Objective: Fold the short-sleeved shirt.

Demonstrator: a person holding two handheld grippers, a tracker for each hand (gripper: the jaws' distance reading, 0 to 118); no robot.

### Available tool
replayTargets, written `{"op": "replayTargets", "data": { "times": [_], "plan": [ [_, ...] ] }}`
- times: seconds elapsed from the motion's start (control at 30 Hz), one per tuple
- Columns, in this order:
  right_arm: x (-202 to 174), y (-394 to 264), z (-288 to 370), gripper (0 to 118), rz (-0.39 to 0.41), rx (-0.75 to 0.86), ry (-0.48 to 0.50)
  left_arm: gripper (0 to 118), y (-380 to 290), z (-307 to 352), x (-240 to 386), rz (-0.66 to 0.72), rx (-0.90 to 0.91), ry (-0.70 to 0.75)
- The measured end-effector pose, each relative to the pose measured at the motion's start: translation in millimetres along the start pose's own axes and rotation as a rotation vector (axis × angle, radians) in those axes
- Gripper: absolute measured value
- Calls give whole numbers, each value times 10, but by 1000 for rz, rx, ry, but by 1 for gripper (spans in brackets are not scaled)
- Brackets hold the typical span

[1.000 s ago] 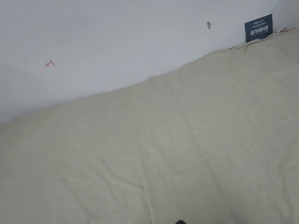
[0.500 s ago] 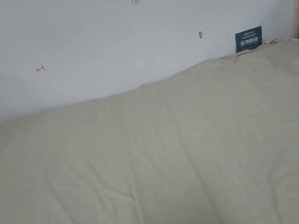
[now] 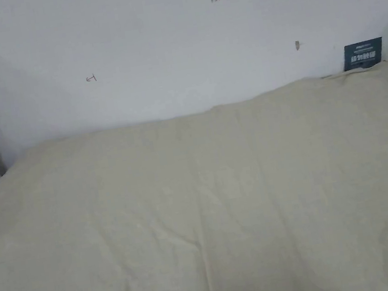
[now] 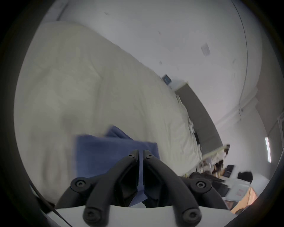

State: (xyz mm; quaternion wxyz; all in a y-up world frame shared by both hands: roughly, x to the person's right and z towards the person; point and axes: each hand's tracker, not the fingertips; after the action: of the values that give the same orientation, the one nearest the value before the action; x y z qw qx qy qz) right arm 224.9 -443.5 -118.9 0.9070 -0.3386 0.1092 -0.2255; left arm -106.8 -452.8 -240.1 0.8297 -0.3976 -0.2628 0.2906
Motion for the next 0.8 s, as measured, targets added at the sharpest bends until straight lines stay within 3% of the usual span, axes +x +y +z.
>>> {"op": "replayTargets", "data": {
  "times": [0.1, 0.2, 0.27, 0.3, 0.33, 0.37, 0.4, 0.47, 0.6, 0.8],
  "plan": [
    [-18, 60, -430, 1, 4, -53, 96, 7, 87, 434, -337, 71, 102, 58],
    [163, 50, -859, 1, -119, -120, 182, 7, 34, 653, -607, 134, 119, 128],
    [361, -30, -1106, 1, -160, -189, 139, 8, -32, 687, -763, 167, 106, 119],
    [453, -84, -1193, 1, -158, -221, 87, 14, -61, 685, -809, 181, 102, 112],
    [567, -158, -1255, 1, -173, -230, 93, 24, -91, 665, -847, 192, 99, 100],
    [664, -222, -1220, 1, -219, -155, 208, 41, -108, 628, -885, 202, 85, 77],
    [733, -267, -1205, 1, -241, -143, 231, 69, -125, 589, -905, 205, 63, 48],
    [782, -262, -1207, 1, -361, -172, 225, 95, -160, 489, -908, 201, 51, 28],
    [808, -247, -1217, 1, -321, -181, 228, 99, -137, 165, -976, 222, 18, -85],
    [857, -262, -1229, 1, -360, -192, 257, 98, -176, -419, -991, 216, -102, -161]
  ]
}}
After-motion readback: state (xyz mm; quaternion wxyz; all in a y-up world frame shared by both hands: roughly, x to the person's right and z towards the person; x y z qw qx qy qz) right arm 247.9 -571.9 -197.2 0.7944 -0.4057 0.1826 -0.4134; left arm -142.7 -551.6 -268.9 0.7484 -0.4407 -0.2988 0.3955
